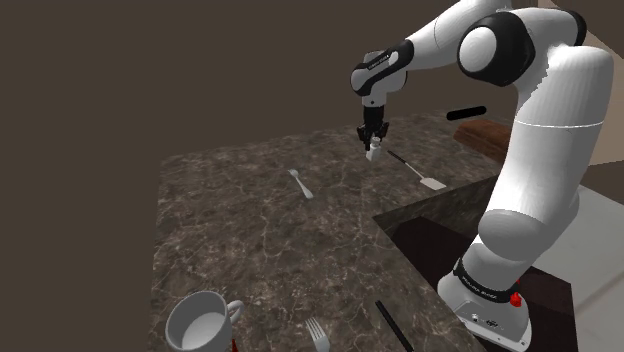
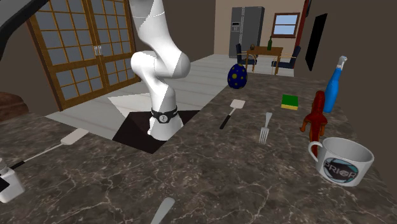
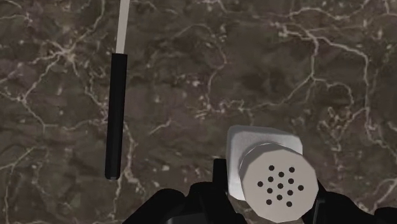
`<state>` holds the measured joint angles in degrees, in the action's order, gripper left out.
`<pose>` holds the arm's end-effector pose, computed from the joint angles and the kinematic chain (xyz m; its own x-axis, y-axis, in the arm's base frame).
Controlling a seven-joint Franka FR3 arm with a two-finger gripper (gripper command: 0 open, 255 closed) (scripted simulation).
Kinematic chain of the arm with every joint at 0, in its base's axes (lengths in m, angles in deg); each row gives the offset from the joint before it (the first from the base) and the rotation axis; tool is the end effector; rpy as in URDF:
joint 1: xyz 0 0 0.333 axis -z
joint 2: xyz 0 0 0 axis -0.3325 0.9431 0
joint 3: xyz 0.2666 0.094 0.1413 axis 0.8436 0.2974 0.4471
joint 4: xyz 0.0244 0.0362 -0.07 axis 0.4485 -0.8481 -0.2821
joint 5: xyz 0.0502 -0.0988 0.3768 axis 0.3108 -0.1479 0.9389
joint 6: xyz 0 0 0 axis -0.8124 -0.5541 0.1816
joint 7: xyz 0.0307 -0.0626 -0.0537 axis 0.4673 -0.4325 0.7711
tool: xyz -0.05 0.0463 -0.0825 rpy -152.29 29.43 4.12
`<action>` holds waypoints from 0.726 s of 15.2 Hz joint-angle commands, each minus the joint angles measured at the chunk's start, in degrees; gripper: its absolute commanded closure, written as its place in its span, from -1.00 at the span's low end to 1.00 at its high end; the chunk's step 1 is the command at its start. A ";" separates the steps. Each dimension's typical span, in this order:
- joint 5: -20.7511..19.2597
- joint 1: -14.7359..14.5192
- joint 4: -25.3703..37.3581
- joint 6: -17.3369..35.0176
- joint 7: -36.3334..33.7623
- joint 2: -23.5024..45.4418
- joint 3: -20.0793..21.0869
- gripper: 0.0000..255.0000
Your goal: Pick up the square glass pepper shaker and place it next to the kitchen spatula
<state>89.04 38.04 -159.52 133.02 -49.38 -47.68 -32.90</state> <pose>0.4979 -0.3147 0.3434 0.8660 -0.4500 -0.2179 -0.4587 -0.8885 0.0117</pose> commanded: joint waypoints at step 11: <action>-0.12 -0.01 1.45 -1.79 -0.07 -0.36 -0.04 -1.00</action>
<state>88.94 38.06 -158.94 132.18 -49.36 -47.98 -32.96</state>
